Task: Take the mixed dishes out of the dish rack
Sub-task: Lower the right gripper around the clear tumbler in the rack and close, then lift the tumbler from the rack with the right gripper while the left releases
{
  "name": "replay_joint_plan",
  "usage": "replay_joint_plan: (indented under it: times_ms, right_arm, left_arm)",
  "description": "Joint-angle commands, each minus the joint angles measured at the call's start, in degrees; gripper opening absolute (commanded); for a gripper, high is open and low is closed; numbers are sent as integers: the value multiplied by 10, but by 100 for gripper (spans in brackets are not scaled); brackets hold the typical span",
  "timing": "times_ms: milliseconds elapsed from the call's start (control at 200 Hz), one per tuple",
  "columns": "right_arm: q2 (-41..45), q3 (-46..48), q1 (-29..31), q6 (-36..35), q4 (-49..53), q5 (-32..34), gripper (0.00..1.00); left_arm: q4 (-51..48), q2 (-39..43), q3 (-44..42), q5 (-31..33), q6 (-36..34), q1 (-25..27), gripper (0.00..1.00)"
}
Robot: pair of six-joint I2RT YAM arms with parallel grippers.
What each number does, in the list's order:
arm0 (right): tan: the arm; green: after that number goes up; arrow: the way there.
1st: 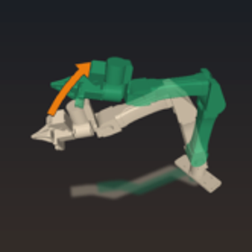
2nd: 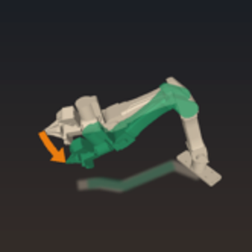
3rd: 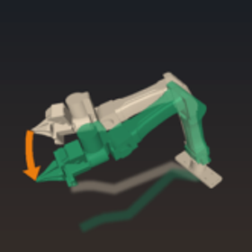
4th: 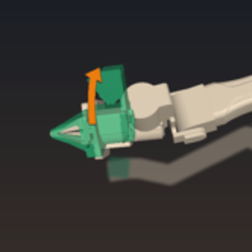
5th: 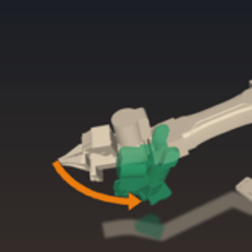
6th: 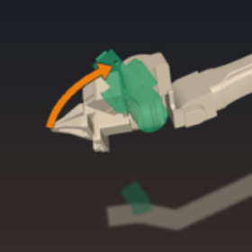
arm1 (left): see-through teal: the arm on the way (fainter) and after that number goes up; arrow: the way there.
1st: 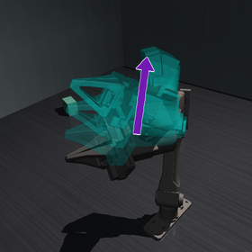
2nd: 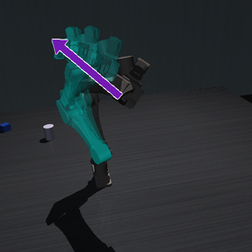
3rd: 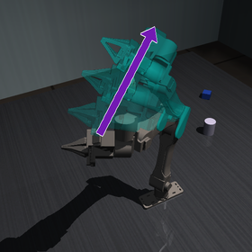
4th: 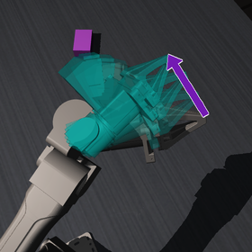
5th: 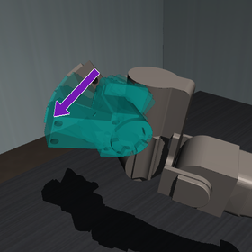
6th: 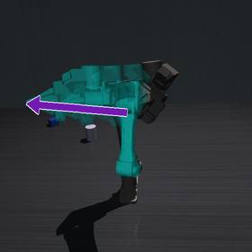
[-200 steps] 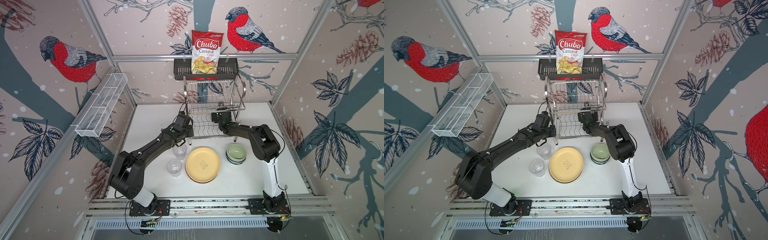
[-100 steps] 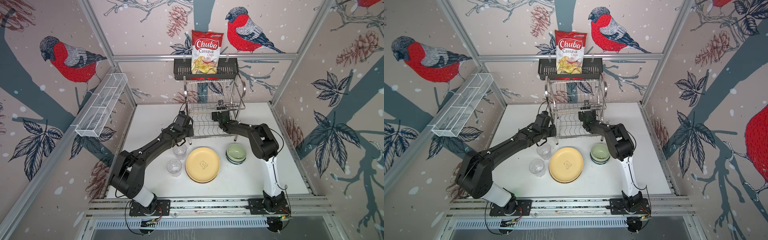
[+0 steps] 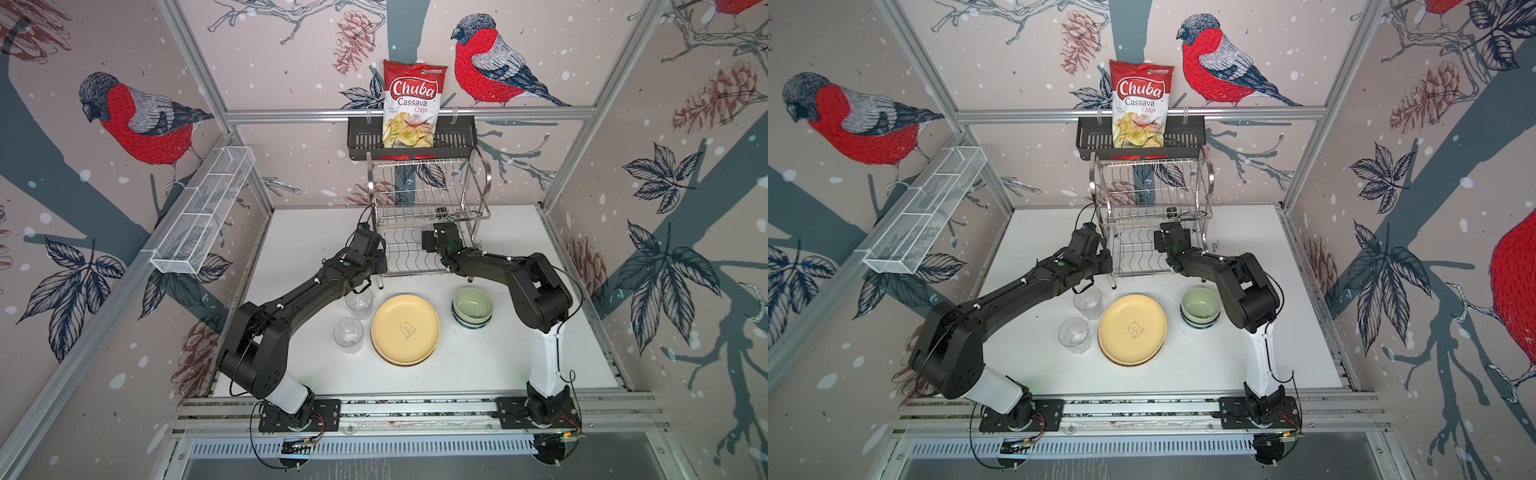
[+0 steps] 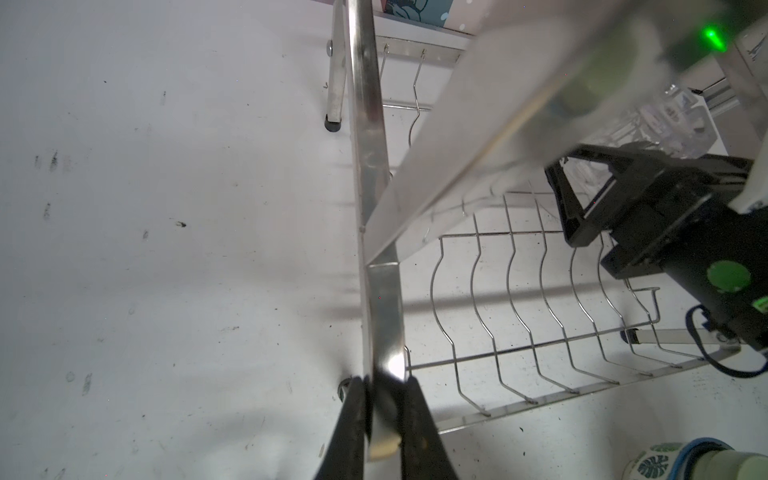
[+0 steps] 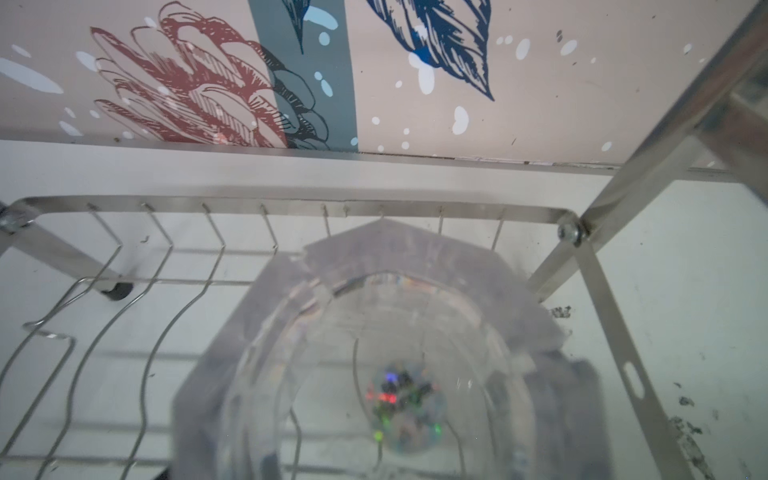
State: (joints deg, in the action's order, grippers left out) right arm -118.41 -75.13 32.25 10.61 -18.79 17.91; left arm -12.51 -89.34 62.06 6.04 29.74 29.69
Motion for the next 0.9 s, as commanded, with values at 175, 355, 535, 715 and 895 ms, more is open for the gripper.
replay_joint_plan:
  times_ms: [175, 355, 535, 715, 895]
  right_arm:
    - [35, 22, 39, 33, -9, -19, 19]
    - [61, 52, 59, 67, -29, -36, 18]
    - [84, 63, 55, 130, -19, -75, 18]
    - [108, 93, 53, 172, -41, -122, 18]
    - [134, 129, 50, 211, -69, -154, 18]
  left_arm:
    - [-74, -13, -5, -12, 8, 0, 9]
    - [-69, -22, -7, -15, 9, 0, 9]
    - [-69, -17, -11, -9, 8, 0, 9]
    - [-65, -13, -16, -6, 11, 0, 10]
    - [-67, -17, -14, -3, 9, 0, 11]
